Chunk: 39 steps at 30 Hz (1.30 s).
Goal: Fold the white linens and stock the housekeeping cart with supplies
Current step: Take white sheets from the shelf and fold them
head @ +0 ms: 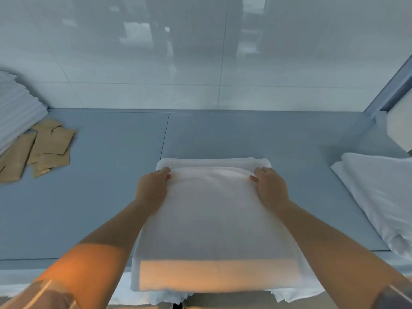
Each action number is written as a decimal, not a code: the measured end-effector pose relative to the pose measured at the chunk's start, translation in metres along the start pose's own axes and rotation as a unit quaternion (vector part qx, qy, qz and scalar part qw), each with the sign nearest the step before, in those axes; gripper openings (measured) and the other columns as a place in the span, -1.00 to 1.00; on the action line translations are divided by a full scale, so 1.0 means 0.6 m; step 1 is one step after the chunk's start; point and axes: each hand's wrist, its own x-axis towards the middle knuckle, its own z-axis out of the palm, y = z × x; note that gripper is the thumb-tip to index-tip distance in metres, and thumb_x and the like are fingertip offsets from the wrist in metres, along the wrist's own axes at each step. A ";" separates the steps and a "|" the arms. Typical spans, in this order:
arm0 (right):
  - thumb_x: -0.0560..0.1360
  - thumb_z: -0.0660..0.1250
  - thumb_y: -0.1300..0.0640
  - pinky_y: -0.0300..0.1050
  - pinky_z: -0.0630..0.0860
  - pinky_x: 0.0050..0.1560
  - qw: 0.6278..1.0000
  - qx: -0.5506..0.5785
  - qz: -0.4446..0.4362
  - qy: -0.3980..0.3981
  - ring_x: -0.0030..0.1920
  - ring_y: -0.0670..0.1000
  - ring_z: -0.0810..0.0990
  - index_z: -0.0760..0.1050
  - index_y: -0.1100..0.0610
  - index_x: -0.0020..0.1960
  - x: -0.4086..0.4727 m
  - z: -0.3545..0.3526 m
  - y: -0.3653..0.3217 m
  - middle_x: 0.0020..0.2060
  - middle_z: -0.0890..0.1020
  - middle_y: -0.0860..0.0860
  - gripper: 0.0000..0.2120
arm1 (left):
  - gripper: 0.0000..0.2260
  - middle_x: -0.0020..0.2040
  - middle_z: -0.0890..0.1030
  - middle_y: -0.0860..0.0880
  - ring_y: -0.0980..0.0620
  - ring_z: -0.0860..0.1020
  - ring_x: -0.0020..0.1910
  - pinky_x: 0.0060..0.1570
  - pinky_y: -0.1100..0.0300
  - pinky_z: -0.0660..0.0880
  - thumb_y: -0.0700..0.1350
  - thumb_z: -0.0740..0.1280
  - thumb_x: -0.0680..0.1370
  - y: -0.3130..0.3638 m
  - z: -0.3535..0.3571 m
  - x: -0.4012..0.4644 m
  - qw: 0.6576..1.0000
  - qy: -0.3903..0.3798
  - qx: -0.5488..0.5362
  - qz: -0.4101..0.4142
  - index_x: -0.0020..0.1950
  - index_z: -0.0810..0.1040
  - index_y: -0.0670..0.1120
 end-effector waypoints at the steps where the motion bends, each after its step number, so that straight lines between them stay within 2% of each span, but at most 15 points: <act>1: 0.59 0.19 0.13 -0.08 0.25 -0.29 1.000 0.002 0.001 0.002 -0.11 0.16 0.50 0.44 0.19 -0.09 0.003 0.004 0.001 -0.17 0.53 0.11 -0.84 | -0.86 -0.15 0.64 -0.10 -0.18 0.55 -0.21 -0.30 0.14 0.24 -0.18 0.16 0.61 -0.002 0.003 0.002 1.000 0.003 -0.001 0.002 0.04 0.50 -0.07; 6: 0.63 0.11 0.02 -0.07 0.25 -0.27 1.000 -0.006 -0.005 -0.003 -0.14 0.20 0.56 0.45 0.15 0.01 0.037 -0.009 0.006 -0.16 0.59 0.17 -0.77 | -0.85 -0.19 0.61 -0.18 -0.22 0.52 -0.22 -0.29 0.12 0.28 -0.14 0.14 0.63 -0.003 -0.007 0.040 1.000 0.008 -0.008 -0.005 0.06 0.50 -0.07; 11: 0.64 0.08 0.00 -0.06 0.26 -0.22 0.999 -0.028 0.011 -0.035 -0.06 0.23 0.57 0.46 0.14 0.01 0.088 -0.013 0.000 -0.09 0.61 0.21 -0.73 | -0.85 -0.30 0.45 -0.10 -0.16 0.44 -0.25 -0.30 0.11 0.35 -0.14 0.12 0.61 -0.002 -0.019 0.103 0.999 -0.034 -0.003 -0.026 -0.09 0.45 -0.07; 15: 0.63 0.11 0.06 -0.01 0.36 -0.13 0.998 -0.038 0.016 -0.044 0.02 0.21 0.54 0.48 0.19 0.05 0.086 0.007 -0.012 -0.08 0.57 0.20 -0.75 | -0.85 -0.18 0.56 -0.13 -0.18 0.50 -0.17 -0.27 0.13 0.34 -0.16 0.15 0.58 0.001 -0.002 0.112 0.998 -0.032 0.046 -0.027 -0.11 0.50 -0.07; 18: 0.59 0.19 0.16 -0.01 0.30 -0.07 0.999 -0.031 -0.012 -0.005 0.04 0.18 0.47 0.52 0.25 -0.01 0.078 0.015 -0.015 -0.05 0.55 0.16 -0.81 | -0.85 -0.09 0.54 -0.04 -0.10 0.47 -0.01 -0.24 0.12 0.33 -0.17 0.17 0.59 -0.003 0.014 0.097 0.998 0.014 0.053 0.024 -0.09 0.52 -0.11; 19: 0.58 0.21 0.17 -0.02 0.27 -0.13 1.000 -0.016 -0.009 0.004 0.01 0.18 0.48 0.51 0.25 -0.05 0.078 0.014 -0.014 -0.08 0.55 0.16 -0.84 | -0.85 -0.10 0.53 -0.04 -0.09 0.47 -0.02 -0.25 0.12 0.33 -0.19 0.17 0.59 -0.005 0.016 0.096 0.998 0.021 0.044 0.031 -0.11 0.51 -0.12; 21: 0.59 0.20 0.14 -0.06 0.21 -0.24 1.000 -0.007 0.015 0.016 -0.08 0.19 0.52 0.45 0.22 -0.11 0.082 0.009 -0.013 -0.17 0.55 0.15 -0.83 | -0.85 -0.18 0.54 -0.07 -0.13 0.47 -0.19 -0.31 0.12 0.26 -0.20 0.17 0.57 -0.008 0.016 0.103 0.999 0.014 0.047 0.019 -0.19 0.43 -0.09; 24: 0.61 0.16 0.10 -0.05 0.22 -0.26 0.999 -0.024 0.035 0.017 -0.15 0.21 0.55 0.43 0.22 -0.09 0.102 0.008 -0.015 -0.20 0.57 0.18 -0.79 | -0.84 -0.25 0.53 -0.08 -0.12 0.40 -0.30 -0.35 0.13 0.19 -0.20 0.15 0.56 -0.008 0.010 0.125 0.998 -0.008 0.069 -0.009 -0.22 0.38 -0.06; 27: 0.60 0.17 0.14 -0.03 0.28 -0.18 0.998 -0.022 0.059 -0.007 -0.05 0.21 0.54 0.45 0.24 -0.03 0.113 0.010 -0.030 -0.11 0.57 0.19 -0.82 | -0.86 -0.12 0.59 -0.08 -0.11 0.47 -0.20 -0.28 0.15 0.26 -0.24 0.18 0.52 0.008 0.003 0.137 0.993 -0.041 0.108 -0.030 -0.09 0.48 -0.05; 29: 0.57 0.20 0.20 -0.01 0.30 -0.03 0.998 -0.028 0.063 0.006 0.05 0.20 0.48 0.46 0.23 0.02 0.108 0.010 -0.038 -0.03 0.55 0.17 -0.88 | -0.76 0.14 0.55 -0.09 -0.12 0.49 0.11 -0.05 0.11 0.33 -0.27 0.20 0.50 0.020 0.005 0.131 0.990 -0.028 0.130 -0.038 0.09 0.49 -0.05; 31: 0.48 0.29 0.29 0.06 0.31 0.16 0.996 -0.030 0.047 0.062 0.11 0.23 0.45 0.50 0.24 0.07 0.095 0.010 -0.057 0.06 0.53 0.20 -0.83 | -0.64 0.44 0.34 -0.08 -0.10 0.27 0.41 0.28 0.03 0.19 -0.21 0.21 0.54 0.036 0.012 0.112 0.991 0.022 0.131 -0.013 0.34 0.39 -0.04; 34: 0.34 0.33 0.41 0.15 0.37 0.32 0.989 0.046 -0.073 0.123 0.20 0.28 0.50 0.56 0.28 0.09 0.071 0.012 -0.142 0.15 0.56 0.26 -0.68 | -0.56 0.53 0.20 -0.05 -0.06 0.09 0.52 0.45 -0.01 -0.02 -0.13 0.11 0.60 0.072 0.026 0.079 0.993 0.010 0.112 0.039 0.50 0.22 -0.04; 36: 0.41 0.27 0.40 0.08 0.20 0.46 0.980 0.116 -0.153 0.043 0.37 0.20 0.41 0.49 0.29 0.28 0.053 0.021 -0.212 0.33 0.47 0.22 -0.57 | -0.54 0.55 0.14 -0.04 -0.04 0.01 0.54 0.48 -0.03 -0.10 -0.13 0.04 0.61 0.087 0.042 0.062 0.994 -0.050 0.098 0.027 0.53 0.15 -0.05; 38: 0.58 0.12 0.27 -0.12 -0.10 0.51 0.971 0.145 -0.174 -0.076 0.52 0.00 0.15 0.24 0.19 0.49 0.040 0.037 -0.256 0.50 0.25 0.06 -0.52 | -0.53 0.57 0.09 -0.01 -0.02 -0.04 0.55 0.49 -0.02 -0.14 -0.08 -0.03 0.64 0.087 0.057 0.052 0.991 -0.090 0.101 0.005 0.56 0.07 -0.05; 39: 0.62 0.04 0.19 -0.15 -0.18 0.50 0.972 0.128 -0.167 -0.101 0.53 -0.07 0.06 0.14 0.12 0.54 0.039 0.048 -0.260 0.53 0.17 -0.01 -0.52 | -0.53 0.58 0.06 0.01 -0.02 -0.05 0.55 0.49 -0.01 -0.16 -0.03 -0.06 0.65 0.083 0.063 0.052 0.990 -0.095 0.102 -0.006 0.57 0.04 -0.04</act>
